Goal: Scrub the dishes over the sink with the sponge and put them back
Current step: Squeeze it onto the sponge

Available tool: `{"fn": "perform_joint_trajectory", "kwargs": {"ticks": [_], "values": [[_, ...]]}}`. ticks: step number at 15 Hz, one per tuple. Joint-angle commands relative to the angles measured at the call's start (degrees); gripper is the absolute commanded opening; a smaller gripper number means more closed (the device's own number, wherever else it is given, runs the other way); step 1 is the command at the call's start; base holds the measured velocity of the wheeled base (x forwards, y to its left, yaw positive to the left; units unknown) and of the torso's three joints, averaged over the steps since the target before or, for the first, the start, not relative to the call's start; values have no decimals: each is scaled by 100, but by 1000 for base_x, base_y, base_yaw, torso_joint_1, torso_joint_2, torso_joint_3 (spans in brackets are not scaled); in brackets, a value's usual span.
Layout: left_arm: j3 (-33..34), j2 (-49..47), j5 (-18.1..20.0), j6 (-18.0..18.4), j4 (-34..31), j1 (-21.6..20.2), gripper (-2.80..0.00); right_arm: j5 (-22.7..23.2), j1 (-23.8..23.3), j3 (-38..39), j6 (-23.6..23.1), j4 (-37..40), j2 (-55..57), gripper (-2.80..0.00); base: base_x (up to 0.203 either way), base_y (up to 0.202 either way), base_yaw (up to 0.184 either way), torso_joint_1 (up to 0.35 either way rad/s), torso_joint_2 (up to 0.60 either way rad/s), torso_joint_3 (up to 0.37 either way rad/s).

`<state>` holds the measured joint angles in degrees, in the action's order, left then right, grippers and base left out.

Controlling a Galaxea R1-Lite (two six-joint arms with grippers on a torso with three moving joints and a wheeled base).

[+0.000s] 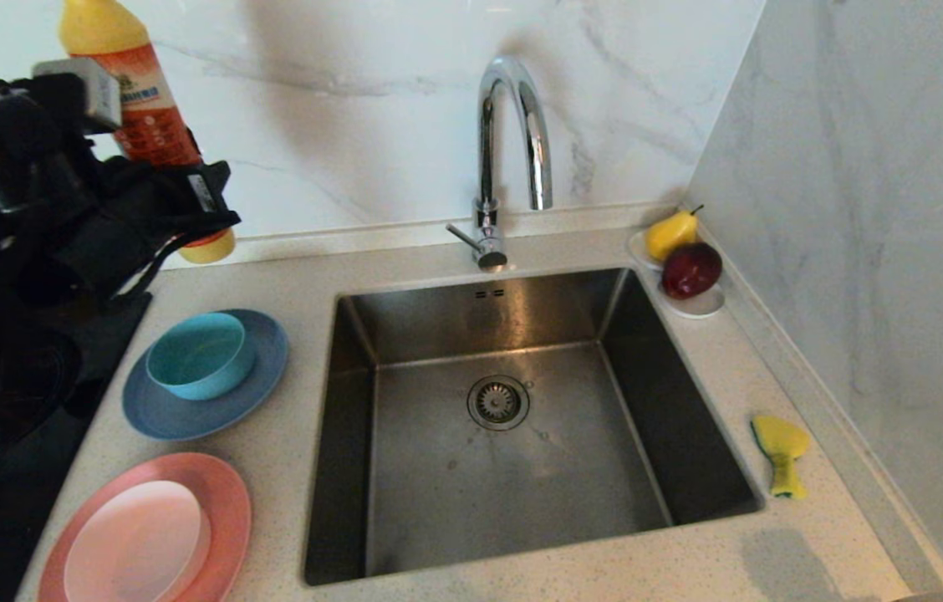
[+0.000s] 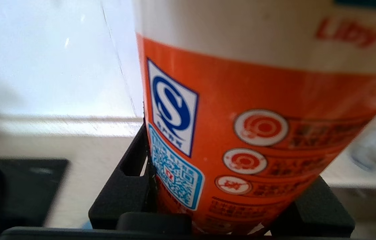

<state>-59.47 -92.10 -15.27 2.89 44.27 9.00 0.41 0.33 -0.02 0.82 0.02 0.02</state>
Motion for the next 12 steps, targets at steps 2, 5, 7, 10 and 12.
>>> {"fn": "perform_joint_trajectory", "kwargs": {"ticks": [2,5,7,10,12], "values": [[191,1500,65,633,-917,554,-280,2,2,2,-3,-2,-2,-280,0,0,0,0,0,0],[-138,1971,71,1101,-2181,1506,-280,2,2,2,-3,-2,-2,-280,0,0,0,0,0,0],[-592,2053,55,1346,-2882,1889,-280,2,2,-2,-3,-2,-2,-280,0,0,0,0,0,0],[-905,1787,73,2144,-3052,2058,-280,2,3,2,-3,-2,-2,-280,0,0,0,0,0,0],[-1043,1633,64,2389,-3047,2227,-280,2,2,2,-3,-2,-2,-280,0,0,0,0,0,0]]}}
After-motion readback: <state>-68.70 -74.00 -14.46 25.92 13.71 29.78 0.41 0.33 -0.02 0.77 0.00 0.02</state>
